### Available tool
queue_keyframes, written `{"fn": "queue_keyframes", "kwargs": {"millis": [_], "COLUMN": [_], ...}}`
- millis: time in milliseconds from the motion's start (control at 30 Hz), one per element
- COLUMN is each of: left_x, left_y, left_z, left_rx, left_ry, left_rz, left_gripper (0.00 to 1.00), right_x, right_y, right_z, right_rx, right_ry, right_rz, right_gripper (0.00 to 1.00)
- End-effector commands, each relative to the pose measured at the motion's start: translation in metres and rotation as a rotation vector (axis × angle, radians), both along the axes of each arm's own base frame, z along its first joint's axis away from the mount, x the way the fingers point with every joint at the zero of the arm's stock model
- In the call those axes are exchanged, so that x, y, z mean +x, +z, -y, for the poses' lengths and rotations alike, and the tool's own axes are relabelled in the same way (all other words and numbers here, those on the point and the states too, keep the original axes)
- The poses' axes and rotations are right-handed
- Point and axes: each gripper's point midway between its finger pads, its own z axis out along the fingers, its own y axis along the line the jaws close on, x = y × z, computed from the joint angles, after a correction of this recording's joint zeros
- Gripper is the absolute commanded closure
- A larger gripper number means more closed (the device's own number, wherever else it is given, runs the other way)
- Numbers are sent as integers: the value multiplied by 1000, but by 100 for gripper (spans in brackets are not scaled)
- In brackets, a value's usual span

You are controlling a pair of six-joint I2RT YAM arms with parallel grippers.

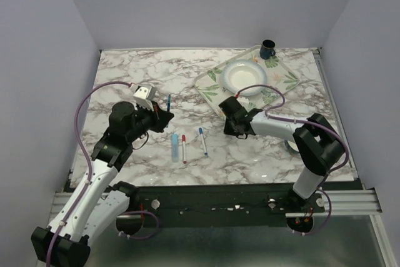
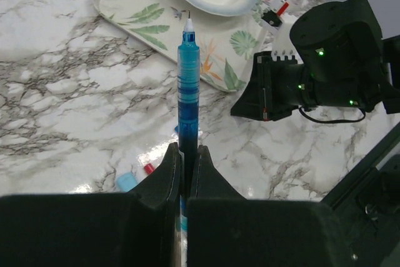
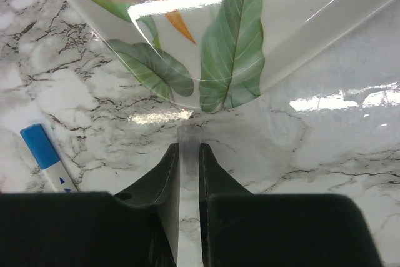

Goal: Insert the pens into the pen caps

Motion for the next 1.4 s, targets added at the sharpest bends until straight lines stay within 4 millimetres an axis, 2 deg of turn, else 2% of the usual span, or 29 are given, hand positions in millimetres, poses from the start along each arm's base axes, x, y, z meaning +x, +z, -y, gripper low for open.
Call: {"fn": "queue_keyframes", "kwargs": {"millis": [0, 100, 167, 333, 467, 600, 667, 733, 833, 933, 1000, 1033, 1267, 1367], "left_x": [-20, -43, -55, -66, -69, -76, -77, -75, -73, -74, -76, -76, -79, -79], "left_y": [7, -2, -1, -14, -11, -8, -9, -10, -13, -10, -7, -5, 2, 2], "left_z": [23, 35, 40, 41, 41, 46, 47, 47, 45, 45, 45, 45, 43, 44], "left_rx": [-66, -102, -133, -147, -148, -166, -167, -160, -145, -148, -153, -156, -166, -166], "left_ry": [-172, -295, -346, -360, -358, -411, -418, -411, -398, -400, -407, -408, -404, -412], "left_rz": [10, -21, -30, -85, -61, -56, -63, -70, -78, -65, -50, -41, 1, -4], "left_gripper": [100, 100, 100, 100, 100, 100, 100, 100, 100, 100, 100, 100, 100, 100], "right_x": [-32, -31, -28, -18, -12, -8, -9, -13, -19, -23, -25, -30, -46, -48], "right_y": [-31, -20, -3, 42, 86, 157, 204, 240, 279, 304, 308, 318, 339, 342], "right_z": [11, 14, 13, 4, -5, -22, -34, -43, -57, -73, -86, -95, -128, -138], "right_rx": [-6, -13, 11, 69, 143, 293, 403, 503, 610, 680, 717, 748, 837, 852], "right_ry": [17, 27, 35, 56, 72, 115, 158, 183, 217, 250, 276, 304, 374, 385], "right_rz": [-125, -99, -60, 25, 92, 209, 286, 340, 384, 414, 407, 420, 439, 451], "right_gripper": [89, 91, 91, 92, 92, 92, 92, 92, 92, 92, 92, 92, 92, 92]}}
